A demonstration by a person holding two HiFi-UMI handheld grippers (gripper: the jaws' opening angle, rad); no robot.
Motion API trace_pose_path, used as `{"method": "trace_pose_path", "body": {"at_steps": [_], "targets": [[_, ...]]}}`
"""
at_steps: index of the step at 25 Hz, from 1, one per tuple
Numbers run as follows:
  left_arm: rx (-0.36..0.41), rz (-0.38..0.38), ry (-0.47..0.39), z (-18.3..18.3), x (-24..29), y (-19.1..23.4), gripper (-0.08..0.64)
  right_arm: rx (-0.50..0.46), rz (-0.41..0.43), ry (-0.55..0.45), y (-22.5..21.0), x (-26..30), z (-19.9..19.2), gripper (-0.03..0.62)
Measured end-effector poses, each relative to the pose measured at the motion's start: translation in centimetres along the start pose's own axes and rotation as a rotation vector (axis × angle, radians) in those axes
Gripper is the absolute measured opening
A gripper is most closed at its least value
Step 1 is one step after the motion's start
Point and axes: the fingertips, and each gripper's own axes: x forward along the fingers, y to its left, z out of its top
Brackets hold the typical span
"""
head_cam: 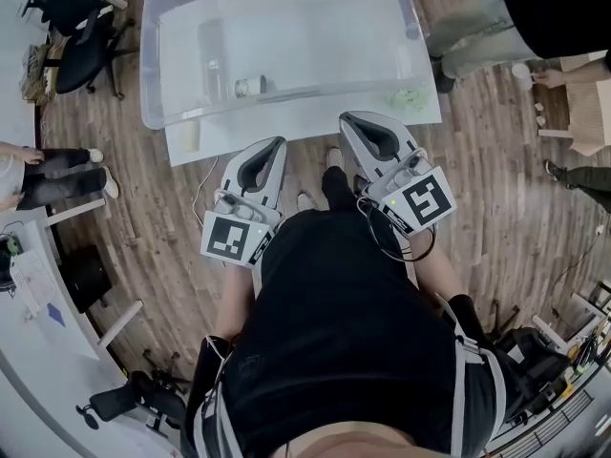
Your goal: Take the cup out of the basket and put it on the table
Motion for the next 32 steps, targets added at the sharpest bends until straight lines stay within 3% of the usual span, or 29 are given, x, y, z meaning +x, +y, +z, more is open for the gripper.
{"method": "trace_pose_path", "body": {"at_steps": [14, 25, 32], "targets": [[-0.010, 0.085, 0.004, 1.9, 8.6, 1.6, 0.018, 0.042, 0.071, -0.017, -8.8, 2.1, 0.7, 0.017], [-0.022, 0.159, 0.036, 1.9, 11.1, 2.2, 0.018, 0.069, 0.166, -0.014, -10.6, 3.8, 0.6, 0.016], [-0.024, 0.162, 0.052, 1.7, 11.6, 3.0, 0.018, 0.083, 0.187, -0.006, -10.6, 5.1, 0.0, 0.015]]}}
